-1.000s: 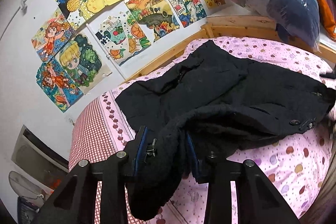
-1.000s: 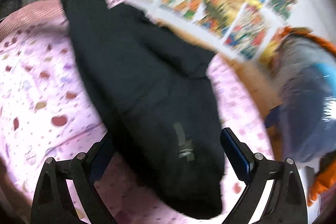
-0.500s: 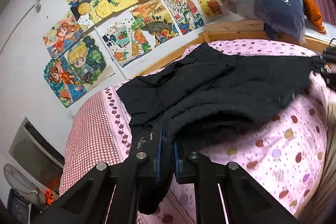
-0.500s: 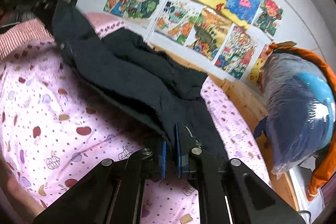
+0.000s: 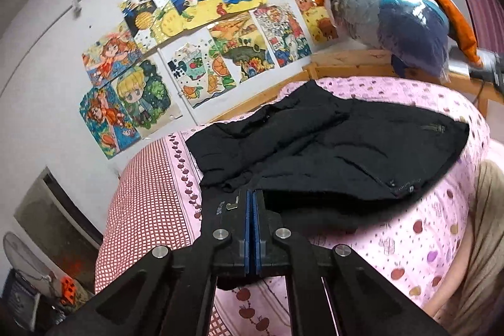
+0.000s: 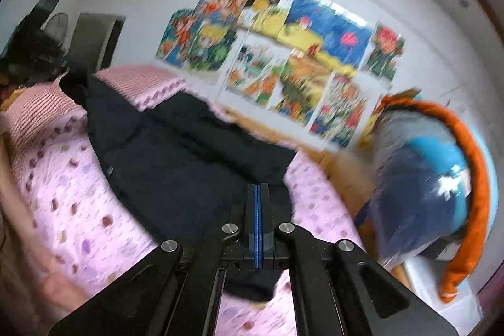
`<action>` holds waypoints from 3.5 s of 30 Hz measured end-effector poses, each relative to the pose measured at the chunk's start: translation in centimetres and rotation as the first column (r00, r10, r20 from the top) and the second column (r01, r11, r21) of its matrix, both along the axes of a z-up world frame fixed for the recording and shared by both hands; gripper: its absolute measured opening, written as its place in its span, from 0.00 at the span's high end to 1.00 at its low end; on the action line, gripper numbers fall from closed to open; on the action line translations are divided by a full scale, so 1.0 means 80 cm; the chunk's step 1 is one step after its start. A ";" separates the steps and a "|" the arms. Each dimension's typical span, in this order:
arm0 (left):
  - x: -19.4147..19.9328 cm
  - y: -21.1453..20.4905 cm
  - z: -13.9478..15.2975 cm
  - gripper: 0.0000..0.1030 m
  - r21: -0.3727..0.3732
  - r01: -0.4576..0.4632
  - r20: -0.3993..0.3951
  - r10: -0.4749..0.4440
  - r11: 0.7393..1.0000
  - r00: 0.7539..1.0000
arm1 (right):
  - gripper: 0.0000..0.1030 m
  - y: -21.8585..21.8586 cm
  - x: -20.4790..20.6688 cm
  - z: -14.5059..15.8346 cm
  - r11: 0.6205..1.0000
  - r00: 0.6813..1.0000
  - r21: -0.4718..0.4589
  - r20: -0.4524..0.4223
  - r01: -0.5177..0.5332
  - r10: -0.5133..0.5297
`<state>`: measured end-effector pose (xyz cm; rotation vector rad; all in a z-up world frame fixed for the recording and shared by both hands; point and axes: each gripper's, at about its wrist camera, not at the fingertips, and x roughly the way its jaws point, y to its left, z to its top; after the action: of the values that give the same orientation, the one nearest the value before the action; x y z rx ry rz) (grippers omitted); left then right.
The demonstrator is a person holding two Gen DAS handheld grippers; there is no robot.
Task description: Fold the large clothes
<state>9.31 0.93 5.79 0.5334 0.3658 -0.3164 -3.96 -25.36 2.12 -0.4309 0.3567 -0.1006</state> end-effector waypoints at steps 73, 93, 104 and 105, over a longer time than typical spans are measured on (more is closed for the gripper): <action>0.071 -0.029 0.106 0.95 0.092 -0.113 0.036 0.110 0.989 0.993 | 0.95 -0.005 0.118 0.102 0.998 0.967 -0.054 0.256 0.024 -0.009; 0.305 -0.070 0.066 0.95 -0.014 -0.272 0.125 0.272 0.962 0.954 | 0.95 -0.028 0.379 0.103 0.998 0.962 -0.030 0.270 0.061 -0.051; 0.435 -0.095 0.014 0.95 -0.022 -0.291 0.079 0.292 0.957 0.953 | 0.95 -0.045 0.522 0.055 0.988 0.962 -0.098 0.255 0.123 -0.094; 0.450 -0.096 0.006 0.95 -0.018 -0.290 0.057 0.291 0.957 0.955 | 0.95 -0.044 0.531 0.050 0.986 0.965 -0.110 0.245 0.126 -0.096</action>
<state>45.30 -6.75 6.29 0.4713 0.3799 -0.0179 38.56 -28.91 6.14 -0.5163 0.1369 -0.2829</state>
